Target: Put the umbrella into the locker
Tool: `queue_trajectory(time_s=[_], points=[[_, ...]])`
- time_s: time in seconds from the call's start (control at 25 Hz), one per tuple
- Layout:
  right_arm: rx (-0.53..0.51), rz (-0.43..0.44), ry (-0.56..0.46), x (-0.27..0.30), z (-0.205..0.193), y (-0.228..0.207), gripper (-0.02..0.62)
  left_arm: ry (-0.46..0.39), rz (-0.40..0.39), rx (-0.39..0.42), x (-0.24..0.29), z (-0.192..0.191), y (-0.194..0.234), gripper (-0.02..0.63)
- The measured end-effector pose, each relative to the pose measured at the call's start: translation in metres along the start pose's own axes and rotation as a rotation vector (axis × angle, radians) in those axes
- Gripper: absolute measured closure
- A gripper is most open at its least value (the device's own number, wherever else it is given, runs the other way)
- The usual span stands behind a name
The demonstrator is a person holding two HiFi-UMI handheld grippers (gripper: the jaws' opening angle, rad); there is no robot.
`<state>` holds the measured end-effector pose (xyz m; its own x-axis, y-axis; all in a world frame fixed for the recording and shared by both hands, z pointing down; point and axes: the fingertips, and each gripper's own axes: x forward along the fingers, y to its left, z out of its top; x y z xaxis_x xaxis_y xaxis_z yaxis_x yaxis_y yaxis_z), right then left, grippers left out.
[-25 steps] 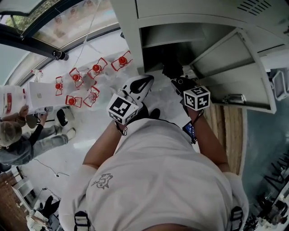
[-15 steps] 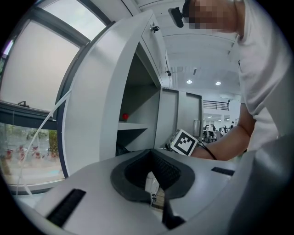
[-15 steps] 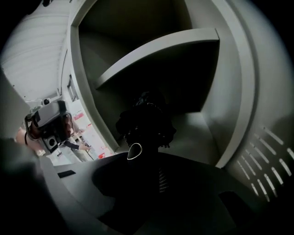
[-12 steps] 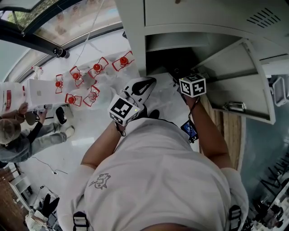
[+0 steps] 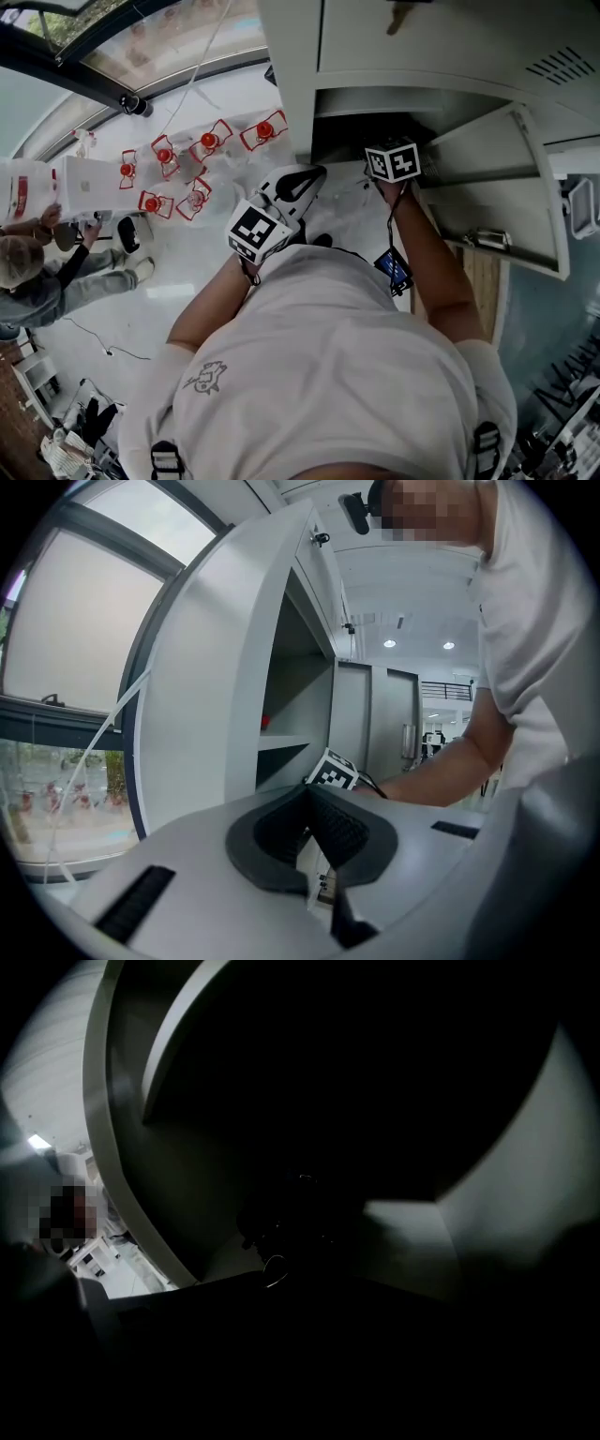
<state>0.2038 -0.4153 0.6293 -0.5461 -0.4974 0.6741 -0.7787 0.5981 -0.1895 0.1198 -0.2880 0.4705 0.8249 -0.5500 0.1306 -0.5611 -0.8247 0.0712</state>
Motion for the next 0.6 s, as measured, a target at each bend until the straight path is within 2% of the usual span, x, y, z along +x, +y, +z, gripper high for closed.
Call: queue_trajectory(time_s=[0.2,0.6], points=[[-0.051,-0.009,0.015,0.019,0.010,-0.004,0.439,-0.004,0.009,0.026,-0.001,0.004,0.005,0.595],[-0.103,-0.032,0.046,0.033,0.025,-0.007,0.433,-0.007,0.012,0.019,0.002,0.008,0.009,0.595]])
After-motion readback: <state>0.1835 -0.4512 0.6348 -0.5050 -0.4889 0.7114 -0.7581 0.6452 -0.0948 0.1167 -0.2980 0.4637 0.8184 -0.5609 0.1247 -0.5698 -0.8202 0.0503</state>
